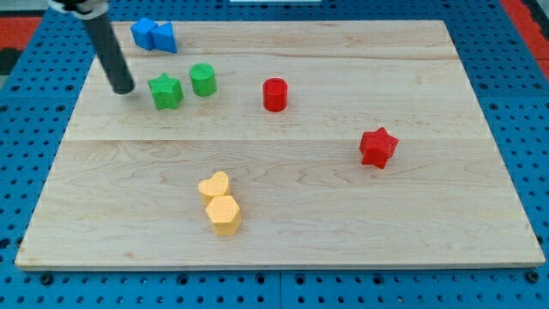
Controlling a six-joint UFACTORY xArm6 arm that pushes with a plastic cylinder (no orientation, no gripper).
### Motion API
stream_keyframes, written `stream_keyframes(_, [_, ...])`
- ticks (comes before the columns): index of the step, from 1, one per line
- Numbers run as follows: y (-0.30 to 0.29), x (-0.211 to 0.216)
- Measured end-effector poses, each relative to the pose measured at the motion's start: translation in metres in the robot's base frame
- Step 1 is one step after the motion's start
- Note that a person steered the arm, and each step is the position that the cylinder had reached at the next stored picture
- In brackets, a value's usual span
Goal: Move green circle into green star
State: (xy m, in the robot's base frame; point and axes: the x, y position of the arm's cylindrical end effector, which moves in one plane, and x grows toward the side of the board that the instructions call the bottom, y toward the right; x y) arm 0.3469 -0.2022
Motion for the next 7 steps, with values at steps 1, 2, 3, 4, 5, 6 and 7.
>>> stream_keyframes(1, [0.024, -0.001])
stream_keyframes(2, [0.090, 0.022])
stream_keyframes(3, [0.107, 0.029])
stream_keyframes(4, [0.034, 0.024])
stream_keyframes(5, [0.035, -0.002])
stream_keyframes(6, [0.045, -0.022])
stream_keyframes(7, [0.089, -0.025])
